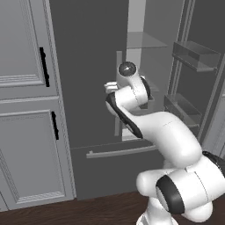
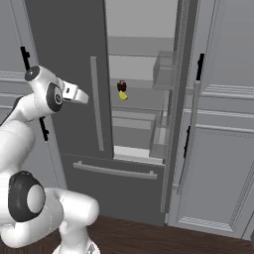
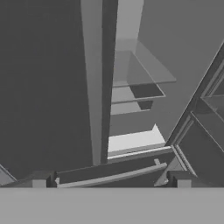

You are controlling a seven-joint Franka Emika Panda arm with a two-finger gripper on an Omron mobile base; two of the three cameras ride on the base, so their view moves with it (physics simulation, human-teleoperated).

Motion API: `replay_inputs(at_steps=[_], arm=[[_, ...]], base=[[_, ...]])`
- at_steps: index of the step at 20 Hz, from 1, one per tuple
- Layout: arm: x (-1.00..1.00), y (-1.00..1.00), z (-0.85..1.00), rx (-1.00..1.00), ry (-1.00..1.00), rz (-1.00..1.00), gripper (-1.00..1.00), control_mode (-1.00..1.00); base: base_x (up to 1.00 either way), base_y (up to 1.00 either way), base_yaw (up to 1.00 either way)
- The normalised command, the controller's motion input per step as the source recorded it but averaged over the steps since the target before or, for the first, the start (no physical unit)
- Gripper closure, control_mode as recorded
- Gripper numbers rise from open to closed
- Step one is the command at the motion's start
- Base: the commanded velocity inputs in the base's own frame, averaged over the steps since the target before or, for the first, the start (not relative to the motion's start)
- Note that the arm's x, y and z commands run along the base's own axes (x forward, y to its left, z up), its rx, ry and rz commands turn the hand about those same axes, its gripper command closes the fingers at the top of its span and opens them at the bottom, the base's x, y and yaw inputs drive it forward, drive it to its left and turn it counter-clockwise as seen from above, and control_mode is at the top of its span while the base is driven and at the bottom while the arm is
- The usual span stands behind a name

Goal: Grab a lemon wedge from the fridge and one ice cube from the ice bowl, and put them in the glass of lemonade.

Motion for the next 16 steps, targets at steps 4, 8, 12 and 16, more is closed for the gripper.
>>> replay_inputs(at_steps=[4,8,12,16], arm=[[1.00,-0.25,-0.29,0.10,0.07,0.00,-1.00,-1.00],[0.90,-0.41,-0.47,0.13,0.07,0.04,-1.00,-1.00],[0.61,-0.21,-0.29,0.08,0.02,0.04,-1.00,-1.00],[0.25,0.01,-0.02,0.03,0.00,0.13,-1.00,-1.00]], base=[[0.00,0.00,0.00],[0.00,0.00,0.00],[0.00,0.00,0.00],[0.00,0.00,0.00]])
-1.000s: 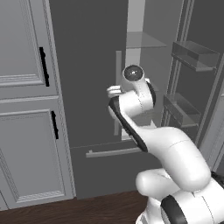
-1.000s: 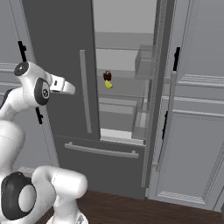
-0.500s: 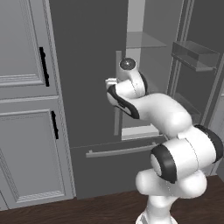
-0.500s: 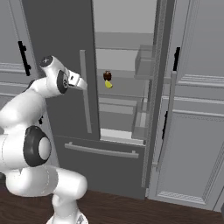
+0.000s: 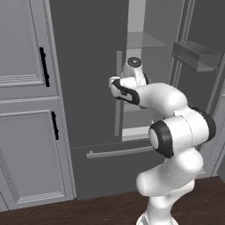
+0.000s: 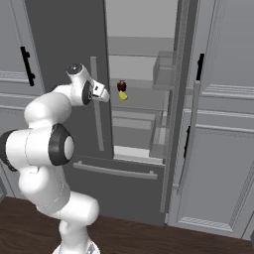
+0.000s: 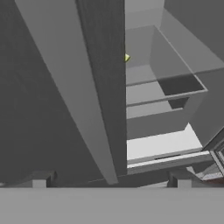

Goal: Grab a lemon wedge from the fridge and one ice cube from the ice bowl, and put them in the glass of lemonade.

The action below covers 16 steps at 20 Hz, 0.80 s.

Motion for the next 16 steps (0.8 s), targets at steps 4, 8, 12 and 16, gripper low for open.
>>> replay_inputs(at_steps=[4,8,12,16], arm=[[0.13,0.11,-0.15,0.00,0.00,0.13,-1.00,-1.00],[0.34,0.07,-0.18,0.00,0.00,0.05,-1.00,-1.00],[0.45,0.04,-0.21,-0.02,0.00,0.00,-1.00,-1.00],[0.49,0.04,-0.11,-0.04,0.00,0.00,-1.00,-1.00]], base=[[0.00,0.00,0.00],[0.00,0.00,0.00],[0.00,0.00,0.00],[0.00,0.00,0.00]])
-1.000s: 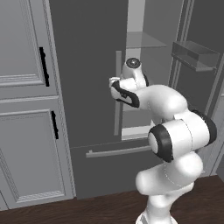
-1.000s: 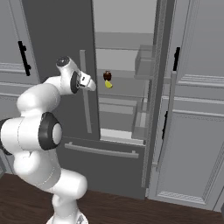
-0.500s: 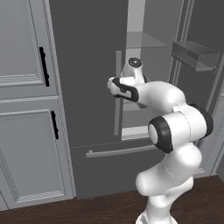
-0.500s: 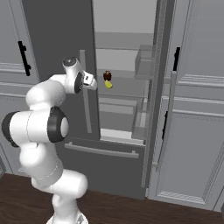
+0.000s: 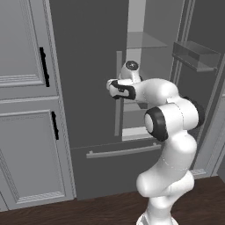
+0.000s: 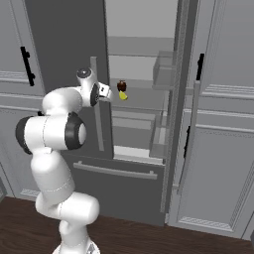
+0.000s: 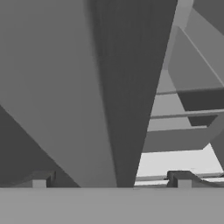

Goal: Grab a lemon wedge from the fridge and one ice cube from the ice bowl, and put them in the glass of lemonade.

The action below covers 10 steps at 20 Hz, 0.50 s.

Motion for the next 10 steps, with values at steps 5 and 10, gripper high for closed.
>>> replay_inputs(at_steps=[5,10], arm=[[0.40,0.20,-0.01,-0.05,0.03,0.00,-1.00,-1.00],[0.20,0.07,0.16,-0.01,0.00,0.00,-1.00,-1.00]], base=[[0.00,0.00,0.00],[0.00,0.00,0.00]])
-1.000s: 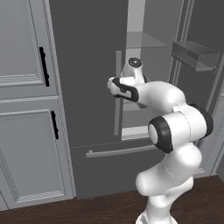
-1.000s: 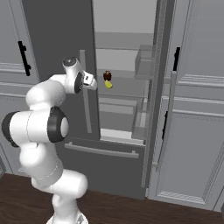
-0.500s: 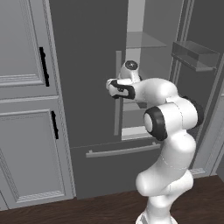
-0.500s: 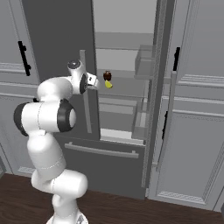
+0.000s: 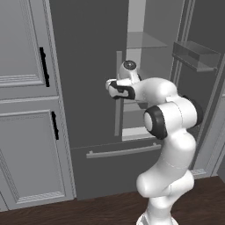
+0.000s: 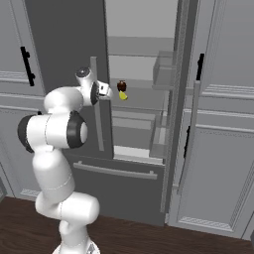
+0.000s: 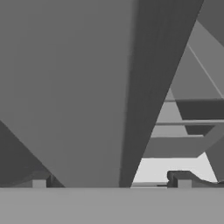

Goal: Grab a lemon wedge from the fridge and one ice cube from the ice bowl, and put them in the glass of lemonade.

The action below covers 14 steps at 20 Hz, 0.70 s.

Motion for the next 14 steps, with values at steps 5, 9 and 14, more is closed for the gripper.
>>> replay_inputs(at_steps=[5,9,14], arm=[[-0.03,0.00,0.62,0.00,-0.09,0.00,-1.00,-1.00],[0.03,0.00,0.59,0.00,0.00,0.00,-1.00,-1.00],[0.27,0.16,-0.11,0.00,-0.03,0.00,-1.00,-1.00]], base=[[0.00,0.00,0.00],[0.00,0.00,0.00],[0.00,0.00,0.00]])
